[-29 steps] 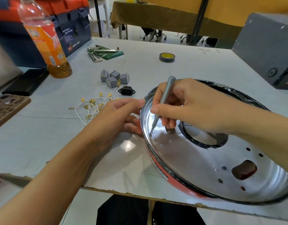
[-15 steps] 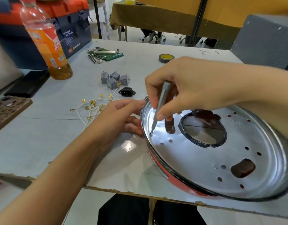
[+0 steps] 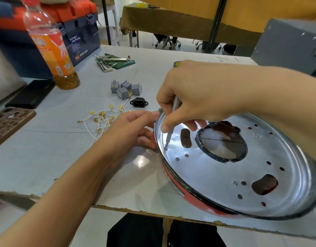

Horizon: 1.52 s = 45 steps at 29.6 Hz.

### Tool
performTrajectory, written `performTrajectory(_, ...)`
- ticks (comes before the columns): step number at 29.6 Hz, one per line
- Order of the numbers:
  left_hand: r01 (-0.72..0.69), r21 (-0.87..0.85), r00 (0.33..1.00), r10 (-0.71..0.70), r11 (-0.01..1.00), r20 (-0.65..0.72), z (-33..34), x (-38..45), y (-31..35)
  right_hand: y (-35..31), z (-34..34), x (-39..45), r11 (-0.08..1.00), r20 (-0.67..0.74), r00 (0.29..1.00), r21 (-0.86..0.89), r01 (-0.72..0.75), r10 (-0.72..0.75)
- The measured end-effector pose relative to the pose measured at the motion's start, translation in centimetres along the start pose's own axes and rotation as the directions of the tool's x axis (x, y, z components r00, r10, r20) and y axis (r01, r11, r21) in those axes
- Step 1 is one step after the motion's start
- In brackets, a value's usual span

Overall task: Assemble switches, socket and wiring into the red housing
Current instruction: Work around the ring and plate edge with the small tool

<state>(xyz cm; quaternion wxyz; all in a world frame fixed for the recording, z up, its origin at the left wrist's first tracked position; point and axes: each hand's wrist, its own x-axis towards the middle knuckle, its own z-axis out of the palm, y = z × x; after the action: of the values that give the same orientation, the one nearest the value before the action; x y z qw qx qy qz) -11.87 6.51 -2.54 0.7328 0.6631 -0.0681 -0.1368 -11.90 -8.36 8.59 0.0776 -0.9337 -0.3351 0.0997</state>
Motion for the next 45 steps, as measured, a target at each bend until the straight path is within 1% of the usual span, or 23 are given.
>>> performTrajectory(3, 0.002, -0.005, 1.0, -0.002, 1.0, -0.004, 0.0, 0.0, -0.1, 0.2, 0.3, 0.1, 0.996, -0.04, 0.999, -0.082, -0.023, 0.02)
performTrajectory(6, 0.007, -0.015, 1.0, -0.007, 1.0, -0.011, 0.0, 0.0, -0.1, 0.1, 0.2, -0.2, 0.99, -0.054, 0.998, -0.138, -0.014, 0.007)
performTrajectory(8, 0.012, -0.021, 1.0, -0.012, 1.0, -0.009, 0.0, 0.0, -0.1, 0.2, -0.1, -0.7, 0.994, -0.018, 1.0, -0.108, -0.023, 0.021)
performTrajectory(10, 0.022, -0.026, 1.0, -0.022, 0.999, -0.01, 0.0, 0.0, -0.1, 0.3, -0.5, -1.2, 0.999, 0.045, 0.999, -0.027, -0.021, 0.022)
performTrajectory(11, 0.026, -0.026, 1.0, -0.027, 0.999, -0.011, 0.1, 0.0, -0.1, 0.3, -0.6, -1.3, 1.0, 0.053, 0.999, 0.007, -0.006, 0.006)
performTrajectory(13, 0.029, -0.022, 0.999, -0.029, 0.999, -0.012, 0.1, -0.1, 0.0, 0.5, -0.7, -1.4, 0.998, 0.017, 0.999, 0.049, 0.035, -0.035)
performTrajectory(16, 0.026, -0.024, 0.999, -0.027, 0.999, -0.021, 0.1, 0.0, -0.1, 0.5, -0.8, -1.3, 0.996, -0.04, 0.997, 0.049, 0.069, -0.067)
performTrajectory(21, 0.015, -0.03, 1.0, -0.015, 0.999, -0.016, 0.3, -0.1, 0.1, 0.4, -0.4, -1.0, 0.997, -0.071, 0.997, 0.061, 0.043, -0.038)
performTrajectory(24, 0.022, -0.055, 1.0, -0.023, 0.998, -0.013, 0.4, -0.2, 0.2, 0.0, -0.2, -0.9, 1.0, -0.065, 0.998, 0.0, -0.006, 0.006)
performTrajectory(26, 0.022, -0.062, 1.0, -0.023, 0.998, -0.02, 0.4, -0.3, 0.2, -0.2, -0.1, -0.7, 0.995, -0.075, 0.997, -0.094, -0.031, 0.024)
performTrajectory(29, 0.014, -0.033, 1.0, -0.014, 0.999, -0.02, 0.4, -0.4, 0.2, -0.5, 0.0, -0.5, 0.973, -0.116, 0.993, -0.228, -0.042, 0.016)
performTrajectory(31, 0.015, -0.01, 1.0, -0.015, 1.0, -0.019, 0.3, -0.3, 0.2, -0.5, 0.1, -0.5, 0.968, -0.113, 0.994, -0.248, -0.034, 0.006)
performTrajectory(32, 0.017, -0.017, 1.0, -0.018, 1.0, -0.02, 0.3, -0.4, 0.2, -0.4, 0.1, -0.6, 0.973, -0.09, 0.996, -0.23, -0.027, 0.006)
performTrajectory(36, 0.013, -0.04, 1.0, -0.013, 0.999, -0.01, 0.5, -0.3, 0.2, -0.4, 0.0, -1.3, 0.997, 0.012, 1.0, -0.07, -0.014, 0.015)
performTrajectory(39, 0.016, -0.037, 1.0, -0.017, 0.999, -0.016, 0.3, -0.2, 0.1, -0.1, -0.1, -1.4, 1.0, -0.005, 1.0, -0.019, 0.014, -0.014)
performTrajectory(42, 0.005, 0.004, 1.0, -0.005, 1.0, -0.006, 0.3, -0.2, 0.1, -0.3, -0.2, -1.2, 1.0, -0.01, 1.0, 0.016, 0.015, -0.015)
performTrajectory(45, -0.002, 0.007, 1.0, 0.002, 1.0, 0.003, 0.2, -0.3, 0.2, -0.4, 0.0, -1.0, 1.0, -0.008, 1.0, 0.006, -0.027, 0.027)
